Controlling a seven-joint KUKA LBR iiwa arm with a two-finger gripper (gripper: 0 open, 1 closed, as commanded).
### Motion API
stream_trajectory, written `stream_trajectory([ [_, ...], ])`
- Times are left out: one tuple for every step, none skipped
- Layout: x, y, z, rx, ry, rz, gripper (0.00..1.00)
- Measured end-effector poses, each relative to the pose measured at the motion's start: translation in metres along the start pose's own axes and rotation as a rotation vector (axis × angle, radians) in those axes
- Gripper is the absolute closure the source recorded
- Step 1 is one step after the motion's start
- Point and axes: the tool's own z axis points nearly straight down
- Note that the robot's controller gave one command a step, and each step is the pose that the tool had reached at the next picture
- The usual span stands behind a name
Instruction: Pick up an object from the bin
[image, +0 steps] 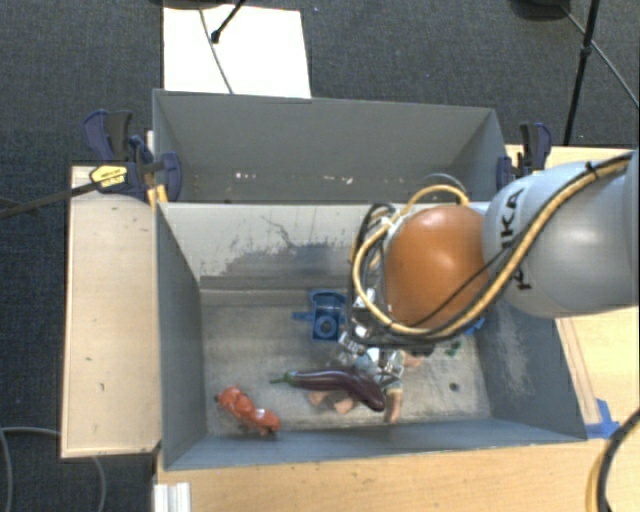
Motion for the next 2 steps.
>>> stream_trajectory([
  [-0.007, -0.002, -0.029, -0.007, 0.014, 0.021, 1.00],
  [-0.004, 0.003, -0.085, -0.010, 0.017, 0.014, 1.00],
])
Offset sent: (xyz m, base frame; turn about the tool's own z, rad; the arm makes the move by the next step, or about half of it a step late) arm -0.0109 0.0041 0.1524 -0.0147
